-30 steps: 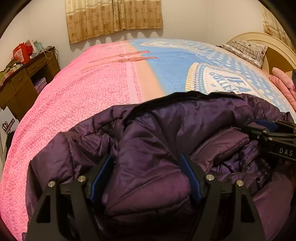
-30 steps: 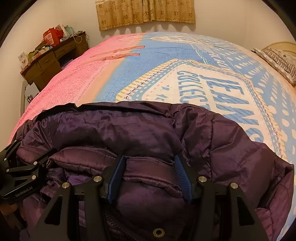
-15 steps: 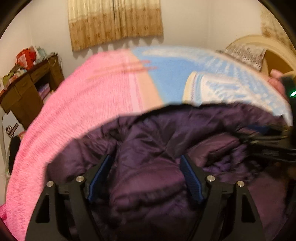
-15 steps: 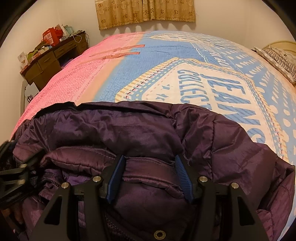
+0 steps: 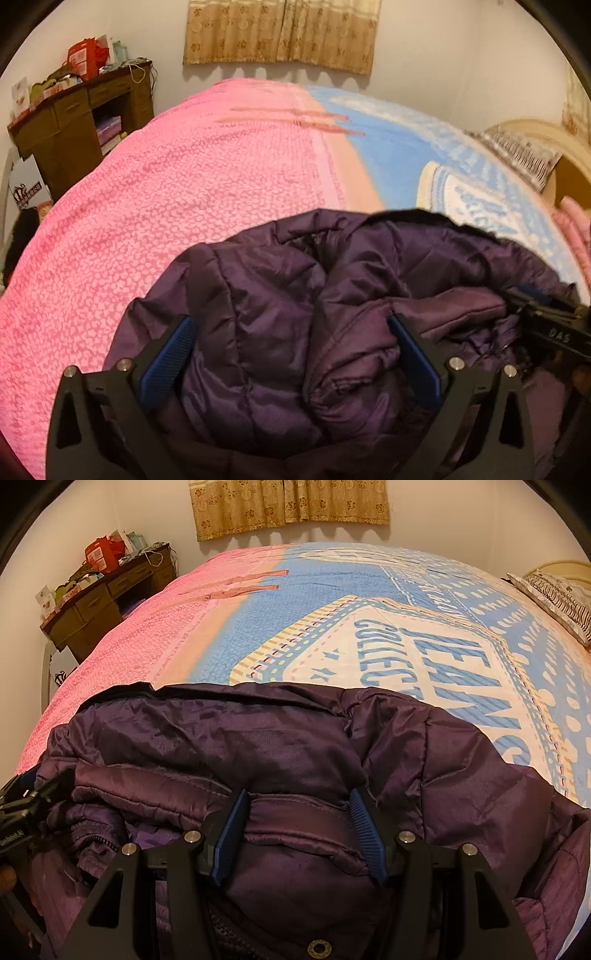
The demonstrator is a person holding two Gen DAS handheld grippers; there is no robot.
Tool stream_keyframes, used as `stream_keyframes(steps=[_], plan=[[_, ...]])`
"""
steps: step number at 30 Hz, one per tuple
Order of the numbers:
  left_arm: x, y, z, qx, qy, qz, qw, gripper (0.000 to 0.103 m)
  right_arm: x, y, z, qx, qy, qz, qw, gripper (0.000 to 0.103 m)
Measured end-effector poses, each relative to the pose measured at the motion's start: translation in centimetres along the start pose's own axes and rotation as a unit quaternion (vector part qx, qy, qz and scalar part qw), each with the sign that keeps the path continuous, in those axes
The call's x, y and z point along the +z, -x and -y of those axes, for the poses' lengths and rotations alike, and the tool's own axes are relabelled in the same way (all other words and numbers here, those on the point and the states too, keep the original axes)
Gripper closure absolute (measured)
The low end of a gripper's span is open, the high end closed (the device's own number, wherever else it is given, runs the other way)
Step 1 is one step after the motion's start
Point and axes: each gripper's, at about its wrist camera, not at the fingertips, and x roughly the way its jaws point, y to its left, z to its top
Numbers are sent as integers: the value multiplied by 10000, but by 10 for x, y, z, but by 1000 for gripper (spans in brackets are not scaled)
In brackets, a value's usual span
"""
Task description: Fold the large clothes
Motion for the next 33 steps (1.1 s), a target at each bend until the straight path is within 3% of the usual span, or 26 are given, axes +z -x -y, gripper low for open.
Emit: stream_keyframes(steps=[3,6,10,12,16,24,33], plan=[[1,25,10,87,-201,162,9996,0,1,2,-2,-32,60,-39,10000,44],[-6,60,14,-281,-181,407,9986,0,2,10,-2,68,108,-41,9999,42],[-15,94,29,-209,-508,668,9963,0,6,30,-6,30,379,26,9993,36],[-17,111,34,-101,-610,765,9951,0,9,49,-7,15,372,160,9992,36],[-28,146,30,-203,-549,942,9938,0,-1,103,-6,389,278,497,9976,32],[-104,190,19,-444,-372,768,9954,0,-85,169,-5,968,448,529,9929,29],[-185,227,7,-240,-514,687,9960,0,-198,212,5,1144,549,360,9913,28]])
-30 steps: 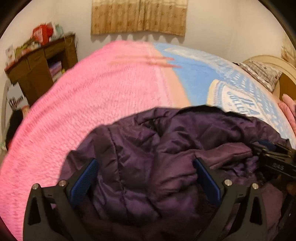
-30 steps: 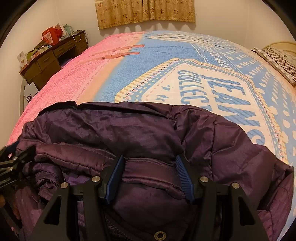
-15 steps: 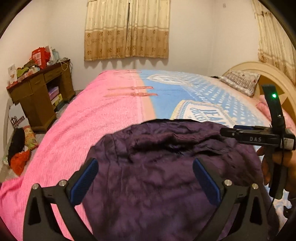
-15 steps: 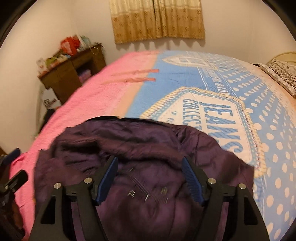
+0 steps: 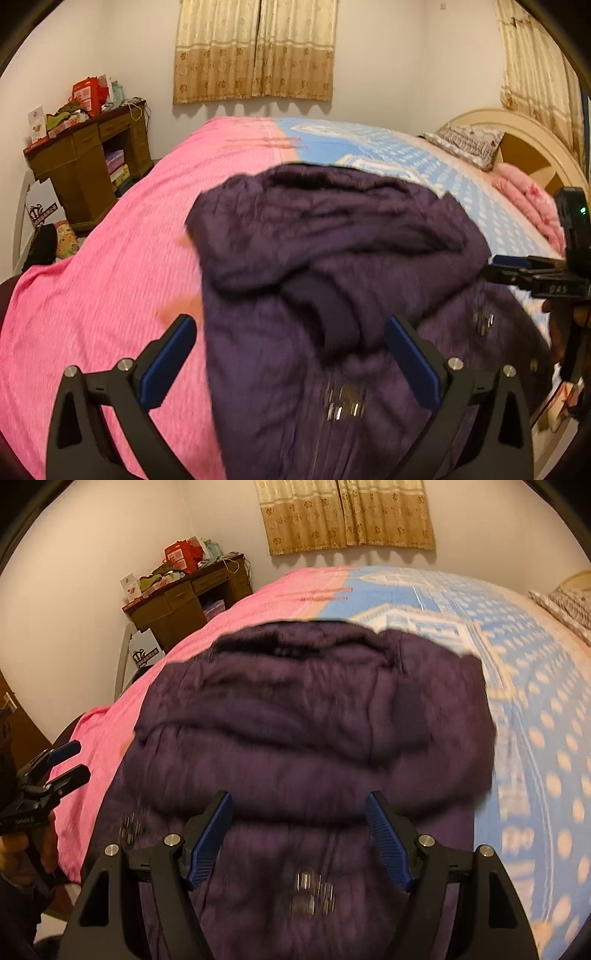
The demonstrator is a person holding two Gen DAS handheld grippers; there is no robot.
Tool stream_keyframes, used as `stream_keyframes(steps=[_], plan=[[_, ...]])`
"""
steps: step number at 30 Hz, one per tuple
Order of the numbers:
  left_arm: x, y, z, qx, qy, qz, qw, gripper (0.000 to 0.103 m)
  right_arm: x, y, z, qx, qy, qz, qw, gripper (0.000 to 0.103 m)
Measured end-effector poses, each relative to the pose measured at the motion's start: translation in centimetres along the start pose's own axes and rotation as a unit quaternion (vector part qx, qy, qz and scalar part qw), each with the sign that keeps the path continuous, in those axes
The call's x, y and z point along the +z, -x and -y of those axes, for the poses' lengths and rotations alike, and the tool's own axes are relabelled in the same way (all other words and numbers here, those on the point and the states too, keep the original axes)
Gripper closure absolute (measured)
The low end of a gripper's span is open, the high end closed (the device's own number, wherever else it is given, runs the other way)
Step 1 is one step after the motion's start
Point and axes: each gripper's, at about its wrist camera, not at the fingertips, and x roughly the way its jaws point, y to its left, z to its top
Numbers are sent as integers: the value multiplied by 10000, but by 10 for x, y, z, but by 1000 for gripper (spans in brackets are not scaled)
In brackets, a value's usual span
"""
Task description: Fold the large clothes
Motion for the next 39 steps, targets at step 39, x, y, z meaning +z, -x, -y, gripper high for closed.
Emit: stream_keyframes(steps=[39], plan=[[-129,31,-4,-534,532,-839,9936,34,-179,91,63,-325,-1036,83,9941,43]])
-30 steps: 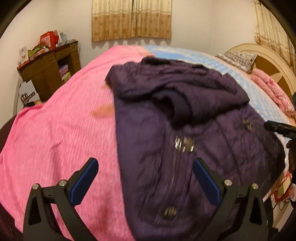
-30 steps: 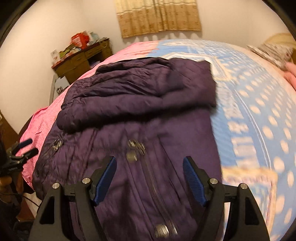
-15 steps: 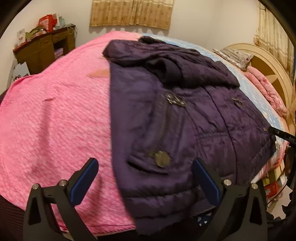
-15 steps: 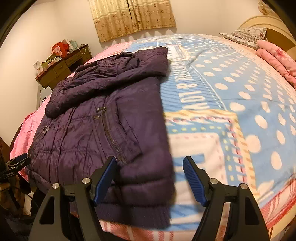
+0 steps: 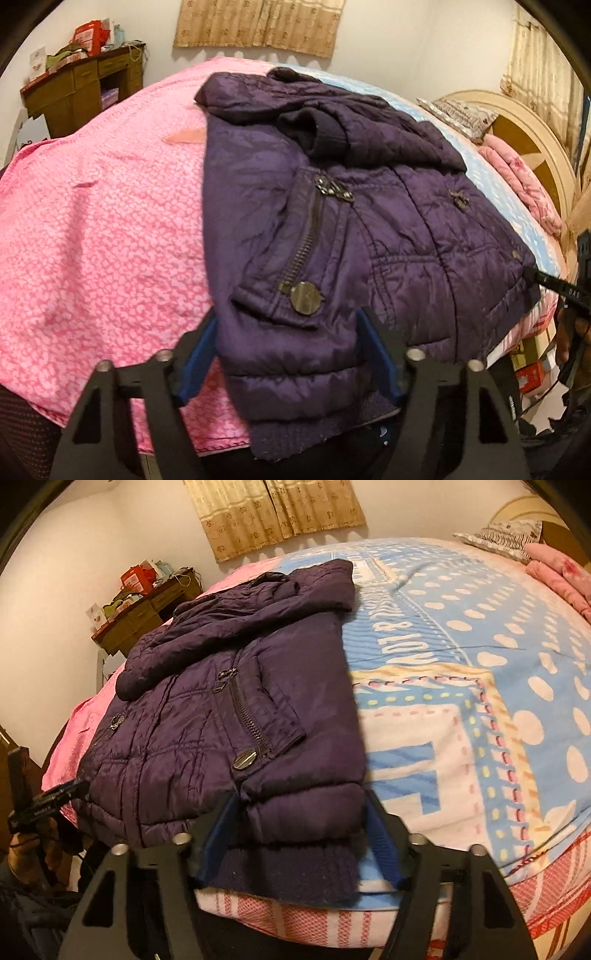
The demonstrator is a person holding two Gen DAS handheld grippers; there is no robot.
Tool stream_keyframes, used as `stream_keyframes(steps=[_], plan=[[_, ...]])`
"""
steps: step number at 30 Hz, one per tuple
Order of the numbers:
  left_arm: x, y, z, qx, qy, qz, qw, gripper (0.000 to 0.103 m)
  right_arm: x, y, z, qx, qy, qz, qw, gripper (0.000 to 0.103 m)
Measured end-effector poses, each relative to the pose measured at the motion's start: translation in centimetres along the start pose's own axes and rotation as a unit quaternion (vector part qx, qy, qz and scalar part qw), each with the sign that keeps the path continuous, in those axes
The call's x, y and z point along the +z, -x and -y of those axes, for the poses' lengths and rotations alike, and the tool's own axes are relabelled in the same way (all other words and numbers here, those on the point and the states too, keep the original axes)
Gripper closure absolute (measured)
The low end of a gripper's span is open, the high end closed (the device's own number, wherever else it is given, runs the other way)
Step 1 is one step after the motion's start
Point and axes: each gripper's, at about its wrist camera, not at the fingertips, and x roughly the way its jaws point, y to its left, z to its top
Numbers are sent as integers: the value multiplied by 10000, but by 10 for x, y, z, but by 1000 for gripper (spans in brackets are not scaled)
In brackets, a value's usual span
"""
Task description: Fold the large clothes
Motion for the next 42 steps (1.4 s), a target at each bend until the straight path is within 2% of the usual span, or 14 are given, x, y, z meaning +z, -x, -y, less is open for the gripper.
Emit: stream_keyframes(steps=[3,6,10,13,17,22,26,29,31,33,36,37,39,42], plan=[[3,7,-6,-48,106,25,9999,42,0,9,6,118,-88,106,9998,54],[3,3,-11,-53,170,-44,9998,42,1,13,6,211,-60,163,9996,54],[0,-9,-19,-17,353,-146,9993,33,-1,4,12,192,-223,143,9995,53],[-3,-13,-24,-228,554,-218,9980,33,-4,0,22,401,-521,214,9976,53],[-8,-14,-25,-555,703,-319,9955,34,-6,0,19,380,-399,264,9981,53],[-8,3,-17,-449,461,-115,9979,52,-3,16,10,591,-143,501,9969,61],[-6,9,-21,-544,486,-12,9973,53,-4,11,14,638,-203,444,9968,61],[-11,2,-24,-474,571,-112,9972,48,-8,4,23,748,-476,333,9955,58],[-16,-3,-28,-554,746,-193,9955,40,-9,-1,29,903,-700,263,9931,54],[-19,-7,-27,-670,796,-243,9943,32,-11,0,27,904,-611,309,9936,53],[-19,-7,-20,-707,639,-251,9951,31,-14,-2,22,802,-427,358,9952,54],[-19,-4,-17,-648,489,-230,9964,39,-14,-2,23,838,-442,351,9949,54],[-15,2,-16,-584,373,-208,9974,55,-13,1,24,889,-431,310,9946,64],[-6,18,-20,-837,387,-85,9957,72,-10,11,26,1136,-442,390,9918,71]])
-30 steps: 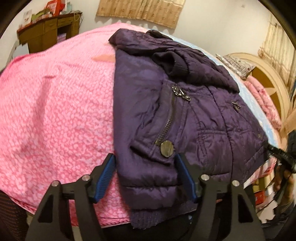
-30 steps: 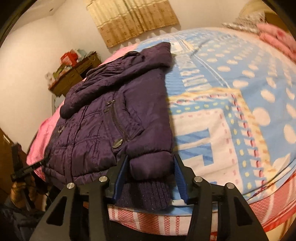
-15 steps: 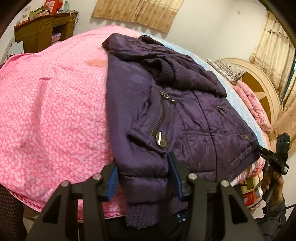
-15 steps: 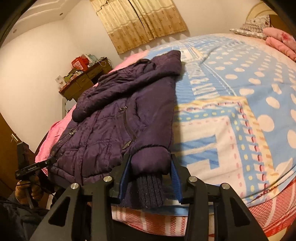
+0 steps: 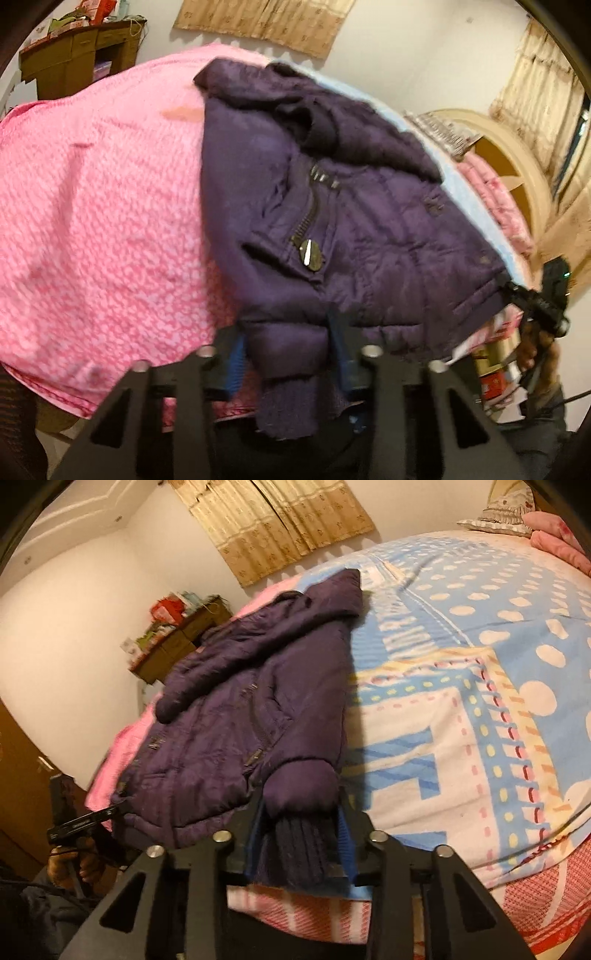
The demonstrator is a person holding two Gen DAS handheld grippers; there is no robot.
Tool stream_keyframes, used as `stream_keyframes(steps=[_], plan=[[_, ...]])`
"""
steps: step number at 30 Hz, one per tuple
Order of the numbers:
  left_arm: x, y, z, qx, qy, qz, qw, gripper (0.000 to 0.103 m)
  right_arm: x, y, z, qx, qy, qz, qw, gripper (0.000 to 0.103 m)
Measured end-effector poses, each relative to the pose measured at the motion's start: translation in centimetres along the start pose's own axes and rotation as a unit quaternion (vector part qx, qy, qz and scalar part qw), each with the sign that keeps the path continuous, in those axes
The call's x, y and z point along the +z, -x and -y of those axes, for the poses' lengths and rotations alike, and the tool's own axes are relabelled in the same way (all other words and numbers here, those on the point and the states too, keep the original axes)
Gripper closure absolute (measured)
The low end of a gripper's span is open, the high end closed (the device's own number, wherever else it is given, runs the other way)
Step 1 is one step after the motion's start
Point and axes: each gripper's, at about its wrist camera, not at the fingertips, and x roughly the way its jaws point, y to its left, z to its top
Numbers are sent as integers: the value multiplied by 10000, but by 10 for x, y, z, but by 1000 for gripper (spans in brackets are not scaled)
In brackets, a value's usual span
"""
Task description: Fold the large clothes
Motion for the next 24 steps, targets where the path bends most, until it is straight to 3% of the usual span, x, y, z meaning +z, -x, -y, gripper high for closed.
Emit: stream_keyframes(steps=[5,8,12,14,15,16,18,21,24], plan=[[10,24,13,-242,-274,319,9988,76,4,9,-7,225,15,117,9997,73],[8,12,11,-213,-222,238,9992,74,-2,0,-1,269,-86,10,9996,70],[0,-10,-1,-70,162,-75,9998,50,-7,-10,10,263,-367,-58,9990,64],[-4,-12,-5,-66,264,-149,9995,47,-9,-12,11,228,-335,-12,9992,64],[-5,-12,-6,-132,279,-153,9994,52,-10,-11,9,230,-270,9,9994,65],[-5,-11,-5,-136,237,-116,9996,70,-9,-9,9,256,-261,11,9993,66],[2,0,-3,-391,170,-32,9991,77,-6,-2,7,411,-288,103,9987,76],[19,28,4,-951,235,290,9948,80,6,14,-1,735,-383,337,9960,81],[36,42,9,-1216,302,464,9910,81,26,27,-13,1001,-432,549,9925,83]])
